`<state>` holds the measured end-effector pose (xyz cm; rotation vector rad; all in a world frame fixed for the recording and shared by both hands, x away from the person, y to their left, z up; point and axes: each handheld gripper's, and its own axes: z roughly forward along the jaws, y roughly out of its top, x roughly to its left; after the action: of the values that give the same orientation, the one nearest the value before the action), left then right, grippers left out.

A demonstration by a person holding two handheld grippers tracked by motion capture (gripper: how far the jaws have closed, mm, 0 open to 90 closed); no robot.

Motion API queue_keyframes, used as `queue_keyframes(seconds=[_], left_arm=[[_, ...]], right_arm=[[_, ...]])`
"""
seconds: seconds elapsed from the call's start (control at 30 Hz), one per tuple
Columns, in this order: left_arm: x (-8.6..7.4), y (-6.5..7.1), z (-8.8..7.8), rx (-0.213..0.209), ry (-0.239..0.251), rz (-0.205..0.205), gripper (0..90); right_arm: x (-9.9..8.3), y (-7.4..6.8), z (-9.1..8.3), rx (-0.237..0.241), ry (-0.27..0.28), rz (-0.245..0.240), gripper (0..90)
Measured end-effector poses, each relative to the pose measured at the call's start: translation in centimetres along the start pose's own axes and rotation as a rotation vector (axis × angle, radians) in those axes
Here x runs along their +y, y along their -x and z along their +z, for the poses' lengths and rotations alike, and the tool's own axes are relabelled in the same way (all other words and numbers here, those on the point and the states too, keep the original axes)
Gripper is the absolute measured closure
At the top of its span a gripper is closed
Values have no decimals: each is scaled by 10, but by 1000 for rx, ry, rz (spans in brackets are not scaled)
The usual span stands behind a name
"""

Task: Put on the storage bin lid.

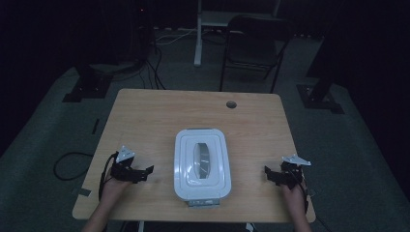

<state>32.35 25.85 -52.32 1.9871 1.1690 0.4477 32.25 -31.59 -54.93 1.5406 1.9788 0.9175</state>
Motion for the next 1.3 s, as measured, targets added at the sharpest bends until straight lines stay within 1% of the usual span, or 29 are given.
queue_keyframes(seconds=[0.07, 0.1, 0.23, 0.33, 0.4, 0.43, 0.5, 0.57, 0.6, 0.73, 0.77, 0.9, 0.97, 1.03, 1.07, 1.1, 1.17, 1.2, 1.23, 1.27, 1.3], left_arm=[[-2, -2, -3, 12, -6, -2, 13], [-4, -4, -6, 15, -6, -8, 13], [-9, -8, -12, 37, -9, -29, 13], [-14, -13, -19, 59, -11, -51, 13], [-16, -15, -22, 82, -9, -62, 13], [-19, -18, -25, 90, -10, -75, 13], [-22, -21, -28, 103, -10, -89, 13], [-27, -25, -32, 138, -5, -106, 13], [-28, -26, -34, 147, -8, -111, 13], [-35, -32, -39, 193, -20, -146, 13], [-37, -34, -41, 214, -32, -156, 13], [-43, -37, -43, 257, -44, -199, 12], [-45, -40, -44, 261, -49, -222, 12], [-47, -41, -44, 264, -56, -233, 12], [-48, -42, -44, 266, -61, -240, 12], [-49, -43, -44, 275, -67, -246, 12], [-51, -43, -44, 286, -78, -252, 12], [-52, -44, -44, 288, -74, -260, 12], [-52, -44, -44, 280, -75, -263, 12], [-52, -44, -43, 278, -80, -259, 12], [-53, -44, -43, 285, -92, -248, 12]], right_arm=[[0, 0, 0, -8, -4, 4, 126], [0, 0, 0, -19, -5, 5, 126], [-1, -1, -1, -25, -9, 2, 127], [-3, -2, -2, -30, -15, 6, 126], [-4, -2, -4, -40, -18, 11, 126], [-5, -2, -4, -43, -20, 12, 126], [-6, -1, -6, -64, -23, 27, 126], [-7, 0, -7, -67, -18, 43, 126], [-8, 0, -7, -81, -19, 54, 126], [-9, 1, -8, -103, -26, 57, 126], [-9, 1, -9, -104, -27, 62, 126], [-11, 1, -11, -131, -25, 78, 125], [-12, 2, -12, -138, -25, 81, 124], [-13, 3, -12, -146, -26, 91, 123], [-13, 2, -13, -157, -24, 93, 124], [-13, 1, -13, -170, -22, 89, 124], [-13, -2, -14, -196, -14, 60, 124], [-13, -3, -14, -201, -11, 54, 124], [-13, -3, -14, -197, -12, 57, 124], [-14, -1, -14, -188, -17, 78, 124], [-14, 1, -14, -181, -19, 90, 124]])
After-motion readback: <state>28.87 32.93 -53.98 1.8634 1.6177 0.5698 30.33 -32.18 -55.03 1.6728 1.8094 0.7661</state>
